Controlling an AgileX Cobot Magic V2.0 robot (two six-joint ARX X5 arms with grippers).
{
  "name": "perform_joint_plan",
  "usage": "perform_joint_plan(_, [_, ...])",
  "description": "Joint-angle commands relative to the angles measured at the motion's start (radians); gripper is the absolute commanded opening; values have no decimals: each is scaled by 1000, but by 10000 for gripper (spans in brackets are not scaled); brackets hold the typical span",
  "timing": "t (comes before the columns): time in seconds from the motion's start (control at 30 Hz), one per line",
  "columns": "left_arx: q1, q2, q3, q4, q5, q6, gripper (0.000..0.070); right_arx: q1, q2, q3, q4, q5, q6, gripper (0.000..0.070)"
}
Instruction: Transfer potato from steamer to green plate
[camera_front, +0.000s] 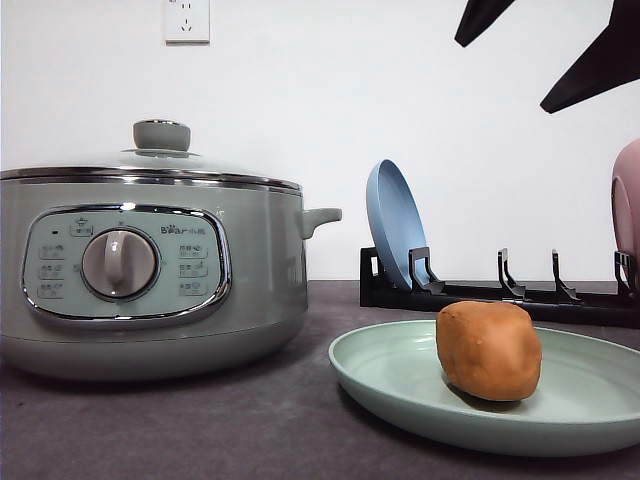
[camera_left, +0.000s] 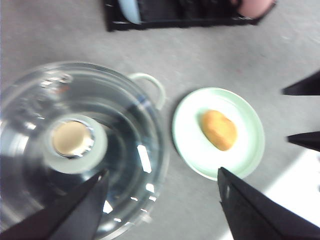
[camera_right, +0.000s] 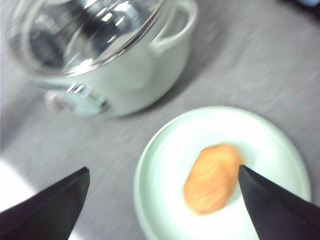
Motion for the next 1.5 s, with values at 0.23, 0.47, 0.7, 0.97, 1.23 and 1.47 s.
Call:
perform_joint_plan(0.23, [-33,0,26,-91,31,6,427,5,3,18,-50,-84,-8,601])
perform_joint_plan(0.47, [-45,0,26,-92,30,9,378,5,3,18,-84,-83,-8,601])
perform_joint_plan(0.7, [-45,0,26,-92,30,12,156,5,3,18,-83,-80,-15,167])
perform_joint_plan(0.97, [-45,0,26,-88,30,28,0,5,3,18,-77,-79,-38,0])
perform_joint_plan(1.23, [-45,0,26,-83,30,27,0,5,3,18,-68,-79,-38,0])
perform_joint_plan(1.47, [-45,0,26,-83,30,27,0,5,3,18,-58,-79,-38,0])
